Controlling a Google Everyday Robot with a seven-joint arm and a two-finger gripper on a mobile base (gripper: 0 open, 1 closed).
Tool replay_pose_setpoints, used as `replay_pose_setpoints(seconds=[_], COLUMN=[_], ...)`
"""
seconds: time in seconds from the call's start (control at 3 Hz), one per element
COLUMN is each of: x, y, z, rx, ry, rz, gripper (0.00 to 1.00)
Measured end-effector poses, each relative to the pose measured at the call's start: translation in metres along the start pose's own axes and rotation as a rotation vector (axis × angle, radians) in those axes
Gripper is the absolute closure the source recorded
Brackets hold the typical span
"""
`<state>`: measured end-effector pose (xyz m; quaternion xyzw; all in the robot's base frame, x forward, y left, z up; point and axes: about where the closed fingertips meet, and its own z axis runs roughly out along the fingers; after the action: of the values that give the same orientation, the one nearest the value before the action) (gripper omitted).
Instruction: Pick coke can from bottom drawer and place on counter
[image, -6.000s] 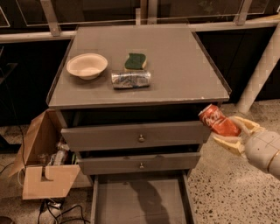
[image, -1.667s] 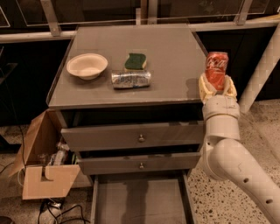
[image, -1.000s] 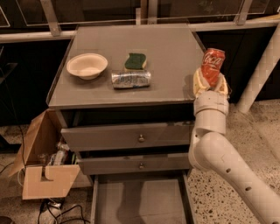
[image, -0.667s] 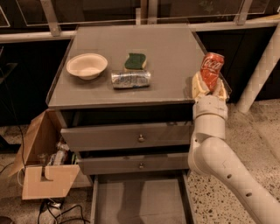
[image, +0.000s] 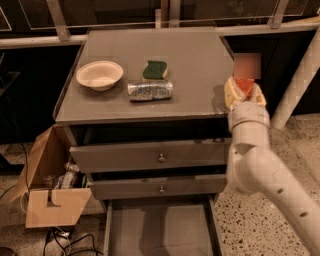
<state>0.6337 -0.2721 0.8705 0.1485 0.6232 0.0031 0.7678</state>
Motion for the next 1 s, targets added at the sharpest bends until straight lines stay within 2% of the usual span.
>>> replay_pose_setpoints(seconds=[0.33,0.67,1.0], x=[-0.033,-0.066,-0.065], y=[-0.006,-0.012,-0.023], z=[0.023,0.04,0.039], rx=[-0.048,-0.102,-0.104], ry=[0.048,0.082,0.122], rz=[-0.085,-0.25,-0.279], gripper=[1.0,1.0,1.0])
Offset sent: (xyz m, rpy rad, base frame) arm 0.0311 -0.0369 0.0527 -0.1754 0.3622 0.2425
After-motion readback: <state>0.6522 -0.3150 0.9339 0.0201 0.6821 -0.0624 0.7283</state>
